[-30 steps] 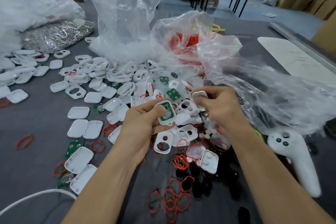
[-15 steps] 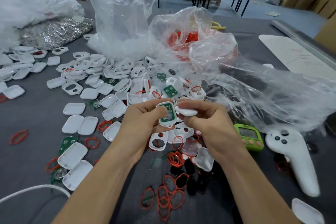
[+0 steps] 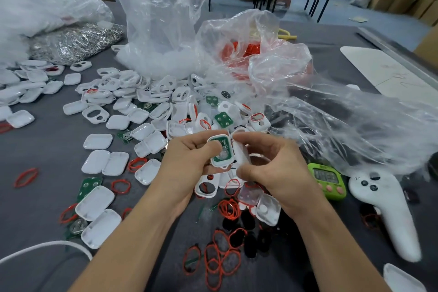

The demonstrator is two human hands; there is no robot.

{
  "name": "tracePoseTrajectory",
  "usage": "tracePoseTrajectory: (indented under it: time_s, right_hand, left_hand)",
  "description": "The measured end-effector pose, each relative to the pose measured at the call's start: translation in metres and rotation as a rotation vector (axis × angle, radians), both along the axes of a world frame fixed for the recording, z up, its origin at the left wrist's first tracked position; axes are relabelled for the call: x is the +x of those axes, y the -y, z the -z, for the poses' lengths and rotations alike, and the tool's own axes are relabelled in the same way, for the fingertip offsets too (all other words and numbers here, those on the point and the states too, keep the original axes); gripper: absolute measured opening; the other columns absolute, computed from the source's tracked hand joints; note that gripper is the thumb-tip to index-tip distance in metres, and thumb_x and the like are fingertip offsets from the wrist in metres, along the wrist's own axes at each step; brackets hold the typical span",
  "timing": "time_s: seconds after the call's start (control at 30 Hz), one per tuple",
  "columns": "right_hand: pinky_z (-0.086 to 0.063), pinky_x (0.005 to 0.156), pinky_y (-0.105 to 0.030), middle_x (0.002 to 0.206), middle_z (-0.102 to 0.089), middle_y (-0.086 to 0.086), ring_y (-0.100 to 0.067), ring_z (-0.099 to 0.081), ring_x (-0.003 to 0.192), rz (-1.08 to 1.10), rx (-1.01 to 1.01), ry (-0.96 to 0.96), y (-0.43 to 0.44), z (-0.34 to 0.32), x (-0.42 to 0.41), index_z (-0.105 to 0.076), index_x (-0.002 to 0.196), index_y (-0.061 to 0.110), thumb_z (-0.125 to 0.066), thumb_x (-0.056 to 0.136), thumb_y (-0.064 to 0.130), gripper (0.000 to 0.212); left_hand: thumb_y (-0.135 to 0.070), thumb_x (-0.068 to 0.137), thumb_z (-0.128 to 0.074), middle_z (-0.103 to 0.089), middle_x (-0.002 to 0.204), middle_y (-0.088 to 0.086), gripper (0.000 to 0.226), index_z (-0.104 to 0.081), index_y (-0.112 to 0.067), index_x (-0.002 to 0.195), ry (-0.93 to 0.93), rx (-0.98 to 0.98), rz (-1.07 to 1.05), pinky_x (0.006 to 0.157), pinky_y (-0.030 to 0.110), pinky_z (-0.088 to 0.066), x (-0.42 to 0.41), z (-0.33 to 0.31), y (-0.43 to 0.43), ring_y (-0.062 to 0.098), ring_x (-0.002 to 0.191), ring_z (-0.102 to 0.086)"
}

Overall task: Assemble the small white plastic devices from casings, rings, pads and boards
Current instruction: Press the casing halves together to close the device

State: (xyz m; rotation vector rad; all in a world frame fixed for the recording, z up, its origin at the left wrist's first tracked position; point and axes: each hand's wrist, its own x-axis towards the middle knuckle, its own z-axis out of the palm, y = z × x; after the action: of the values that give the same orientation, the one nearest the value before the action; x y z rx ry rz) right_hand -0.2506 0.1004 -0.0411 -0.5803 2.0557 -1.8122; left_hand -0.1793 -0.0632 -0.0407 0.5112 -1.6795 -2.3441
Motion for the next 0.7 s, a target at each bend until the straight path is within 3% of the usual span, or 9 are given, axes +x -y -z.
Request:
tracePoseTrajectory:
  time_s: [0.13, 0.23, 0.3, 0.4, 0.6, 0.7]
  right_hand:
    - [-0.060, 0.068, -0.027, 0.095, -0.077, 0.014, -0.010, -0.068, 0.073, 0.083, 0.114, -0.249, 0.000, -0.008, 0.004, -0.077, 0.104, 0.046, -0.091, 0.055, 0.013, 0.061]
    - [-0.049, 0.077, -0.011, 0.103, -0.074, 0.026, 0.003, -0.067, 0.090, 0.055, 0.169, -0.396, 0.003, -0.011, 0.012, -0.075, 0.110, 0.049, -0.093, 0.059, 0.014, 0.065]
    - [-0.044, 0.082, -0.007, 0.105, -0.073, 0.028, 0.004, -0.065, 0.099, 0.080, 0.200, -0.462, 0.005, -0.011, 0.015, -0.074, 0.111, 0.049, -0.094, 0.060, 0.015, 0.064]
    - [-0.042, 0.085, -0.004, 0.105, -0.072, 0.025, 0.006, -0.063, 0.104, 0.102, 0.187, -0.455, 0.006, -0.011, 0.016, -0.077, 0.108, 0.047, -0.095, 0.058, 0.010, 0.065]
    - [-0.044, 0.088, -0.005, 0.112, -0.070, 0.032, 0.002, -0.064, 0.112, 0.031, 0.157, -0.464, 0.008, -0.006, 0.016, -0.080, 0.108, 0.039, -0.093, 0.059, 0.003, 0.062]
    - [-0.046, 0.090, -0.006, 0.113, -0.072, 0.028, 0.001, -0.063, 0.116, 0.013, 0.121, -0.419, 0.009, -0.002, 0.015, -0.080, 0.107, 0.039, -0.093, 0.060, 0.000, 0.063]
  left_hand:
    - [0.007, 0.093, -0.059, -0.079, 0.092, 0.015, 0.033, -0.082, -0.015, 0.103, 0.010, -0.123, -0.003, 0.059, 0.025, -0.058, 0.000, 0.000, -0.002, 0.023, 0.077, -0.073]
    - [0.006, 0.093, -0.054, -0.080, 0.093, 0.008, 0.040, -0.083, -0.019, 0.101, 0.003, -0.130, 0.055, 0.059, 0.025, -0.058, 0.001, -0.002, -0.003, 0.015, 0.071, -0.072]
    - [0.005, 0.093, -0.051, -0.078, 0.099, 0.016, 0.040, -0.083, -0.017, 0.102, 0.009, -0.079, 0.092, 0.065, 0.029, -0.061, 0.002, -0.002, -0.003, 0.021, 0.083, -0.073]
    - [0.000, 0.096, -0.048, -0.071, 0.102, 0.033, 0.036, -0.082, -0.012, 0.099, 0.029, 0.019, 0.123, 0.068, 0.033, -0.061, 0.001, -0.001, -0.001, 0.033, 0.088, -0.068]
    - [-0.001, 0.096, -0.051, -0.076, 0.108, 0.015, 0.034, -0.082, -0.014, 0.102, 0.025, 0.020, 0.172, 0.074, 0.036, -0.063, 0.000, 0.005, 0.000, 0.034, 0.092, -0.070]
    - [0.000, 0.089, -0.056, -0.065, 0.107, 0.019, 0.034, -0.082, -0.017, 0.105, 0.020, 0.015, 0.179, 0.072, 0.033, -0.062, 0.001, 0.004, 0.001, 0.034, 0.093, -0.058]
